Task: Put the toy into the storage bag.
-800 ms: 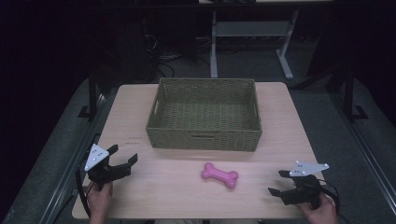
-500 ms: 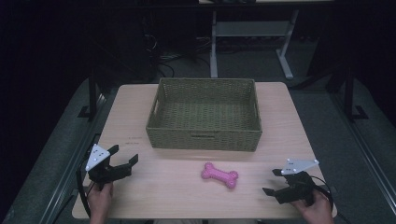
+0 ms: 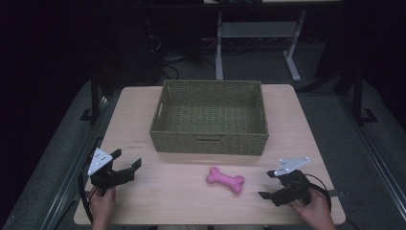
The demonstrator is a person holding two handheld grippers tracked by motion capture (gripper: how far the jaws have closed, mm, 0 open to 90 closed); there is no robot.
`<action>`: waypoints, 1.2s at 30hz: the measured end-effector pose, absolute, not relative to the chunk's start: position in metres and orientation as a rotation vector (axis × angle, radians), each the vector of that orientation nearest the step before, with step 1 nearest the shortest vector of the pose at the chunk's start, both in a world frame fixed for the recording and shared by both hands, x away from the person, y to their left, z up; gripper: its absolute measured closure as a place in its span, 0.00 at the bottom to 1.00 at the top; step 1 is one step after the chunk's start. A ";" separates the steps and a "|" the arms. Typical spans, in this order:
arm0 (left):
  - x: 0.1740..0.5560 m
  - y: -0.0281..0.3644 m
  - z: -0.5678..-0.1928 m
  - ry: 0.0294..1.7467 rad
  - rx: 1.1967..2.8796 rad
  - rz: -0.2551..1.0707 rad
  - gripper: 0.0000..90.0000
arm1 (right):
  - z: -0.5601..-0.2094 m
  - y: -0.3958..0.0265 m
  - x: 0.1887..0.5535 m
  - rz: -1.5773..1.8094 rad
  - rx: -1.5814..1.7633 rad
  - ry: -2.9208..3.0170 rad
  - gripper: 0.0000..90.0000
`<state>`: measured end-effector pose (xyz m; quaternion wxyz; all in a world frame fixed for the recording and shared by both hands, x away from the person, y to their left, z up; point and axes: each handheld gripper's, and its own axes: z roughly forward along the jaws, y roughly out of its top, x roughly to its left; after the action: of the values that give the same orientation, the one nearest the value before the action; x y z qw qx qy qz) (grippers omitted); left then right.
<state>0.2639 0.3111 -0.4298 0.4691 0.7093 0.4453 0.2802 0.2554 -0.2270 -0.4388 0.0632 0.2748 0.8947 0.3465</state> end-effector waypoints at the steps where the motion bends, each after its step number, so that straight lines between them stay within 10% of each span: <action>1: 0.264 0.311 -0.430 1.092 1.742 0.683 0.15 | -0.438 -0.225 0.256 1.042 0.823 2.710 0.22; 36: 0.265 0.313 -0.431 1.093 1.738 0.682 0.15 | -0.425 -0.139 0.290 0.905 0.588 2.882 0.29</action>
<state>0.2653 0.3131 -0.4309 0.4699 0.7091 0.4461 0.2781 0.2897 -0.1395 -0.4247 0.0320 0.1908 0.9360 0.2940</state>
